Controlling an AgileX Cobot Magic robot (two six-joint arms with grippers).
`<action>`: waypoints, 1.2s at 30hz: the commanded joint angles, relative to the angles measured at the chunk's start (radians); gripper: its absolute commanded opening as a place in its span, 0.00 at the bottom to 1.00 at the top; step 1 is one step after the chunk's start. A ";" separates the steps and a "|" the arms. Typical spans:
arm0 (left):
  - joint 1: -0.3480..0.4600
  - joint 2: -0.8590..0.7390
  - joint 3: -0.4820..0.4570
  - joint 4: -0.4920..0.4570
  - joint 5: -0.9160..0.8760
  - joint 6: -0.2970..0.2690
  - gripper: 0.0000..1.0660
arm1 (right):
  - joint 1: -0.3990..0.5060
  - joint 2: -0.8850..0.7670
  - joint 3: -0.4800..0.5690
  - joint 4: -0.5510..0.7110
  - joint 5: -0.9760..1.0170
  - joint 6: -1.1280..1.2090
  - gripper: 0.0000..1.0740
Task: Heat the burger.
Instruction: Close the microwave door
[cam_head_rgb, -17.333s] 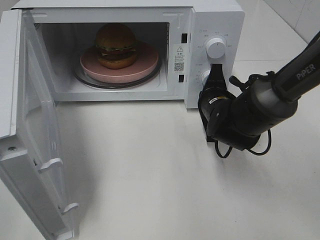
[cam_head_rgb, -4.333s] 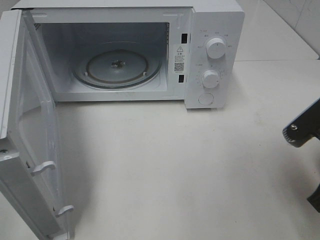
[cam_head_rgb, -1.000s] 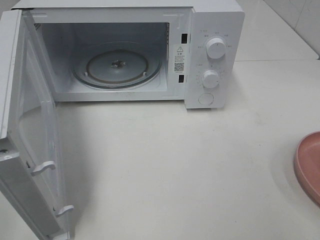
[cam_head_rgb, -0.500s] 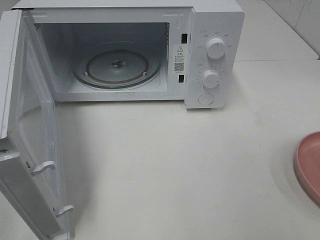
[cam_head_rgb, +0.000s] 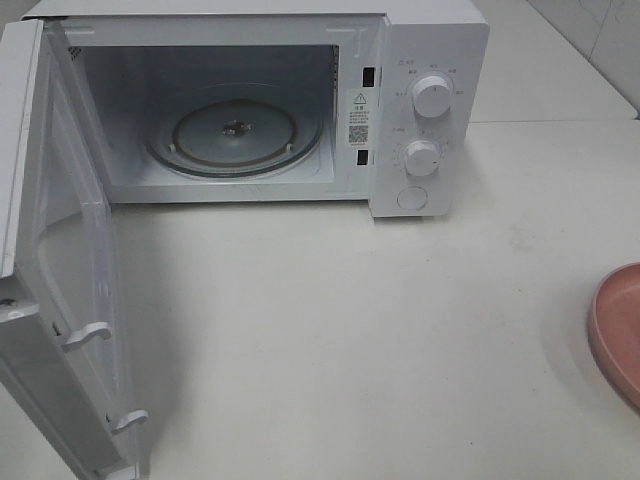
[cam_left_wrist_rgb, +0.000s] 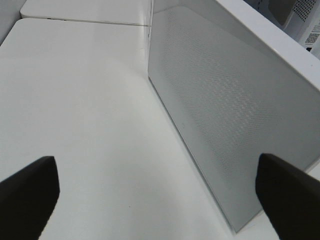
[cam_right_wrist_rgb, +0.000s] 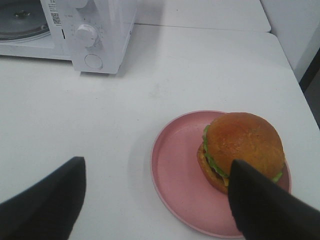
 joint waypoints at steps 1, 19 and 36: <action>0.002 -0.018 -0.001 -0.002 -0.001 -0.003 0.94 | -0.006 -0.027 0.002 0.005 -0.010 -0.010 0.71; 0.002 -0.018 -0.001 -0.002 -0.001 -0.003 0.94 | -0.006 -0.027 0.002 0.005 -0.010 -0.010 0.70; 0.002 -0.018 -0.001 -0.002 -0.001 -0.003 0.94 | -0.006 -0.027 0.002 0.005 -0.010 -0.010 0.70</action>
